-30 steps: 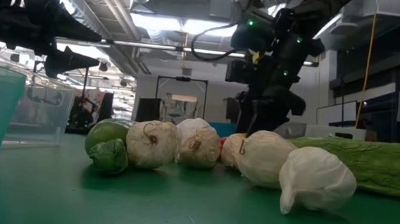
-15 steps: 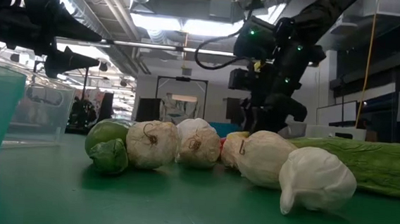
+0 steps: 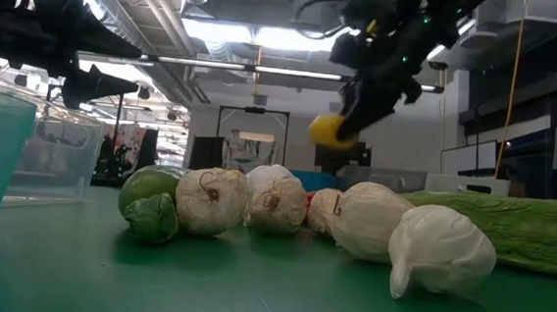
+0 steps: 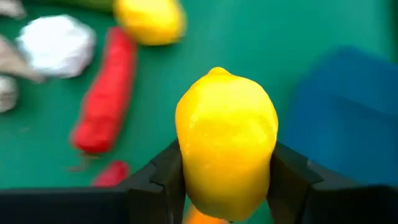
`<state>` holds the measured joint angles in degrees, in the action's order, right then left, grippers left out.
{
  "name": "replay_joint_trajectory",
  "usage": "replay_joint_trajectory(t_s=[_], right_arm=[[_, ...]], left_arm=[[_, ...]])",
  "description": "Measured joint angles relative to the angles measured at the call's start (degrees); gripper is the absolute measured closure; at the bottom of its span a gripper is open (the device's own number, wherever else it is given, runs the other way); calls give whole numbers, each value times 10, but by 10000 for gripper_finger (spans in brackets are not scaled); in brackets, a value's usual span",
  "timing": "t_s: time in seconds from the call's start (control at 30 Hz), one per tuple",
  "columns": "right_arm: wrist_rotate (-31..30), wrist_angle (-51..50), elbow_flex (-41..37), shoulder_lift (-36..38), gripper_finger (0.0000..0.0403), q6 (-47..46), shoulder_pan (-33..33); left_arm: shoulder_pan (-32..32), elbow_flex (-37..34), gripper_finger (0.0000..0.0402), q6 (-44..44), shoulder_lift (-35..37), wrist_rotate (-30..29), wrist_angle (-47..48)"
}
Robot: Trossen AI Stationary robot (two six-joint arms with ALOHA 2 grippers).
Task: Sort produce into baskets
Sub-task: Put the yellow lemon into the top black bin
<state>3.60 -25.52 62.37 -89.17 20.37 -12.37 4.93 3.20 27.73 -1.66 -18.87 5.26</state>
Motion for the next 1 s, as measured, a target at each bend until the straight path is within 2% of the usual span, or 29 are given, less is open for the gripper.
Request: replay_joint_trajectory(t_s=[0.13, 0.23, 0.37, 0.5, 0.77, 1.0], right_arm=[[-44, -35, 0, 55, 238, 10, -78], [-75, -33, 0, 70, 229, 9, -149], [-65, -27, 0, 56, 227, 4, -236], [-56, -16, -1, 18, 231, 4, -296], [-40, 16, -1, -39, 207, 4, -335], [-40, 19, -1, -39, 153, 6, -334]], left_arm=[[0, 0, 73, 0, -3, 0, 0], [0, 0, 73, 0, -7, 0, 0], [0, 0, 73, 0, -17, 0, 0], [0, 0, 73, 0, -31, -2, 0], [0, 0, 73, 10, -52, -8, -1], [0, 0, 73, 11, -57, -8, -1]])
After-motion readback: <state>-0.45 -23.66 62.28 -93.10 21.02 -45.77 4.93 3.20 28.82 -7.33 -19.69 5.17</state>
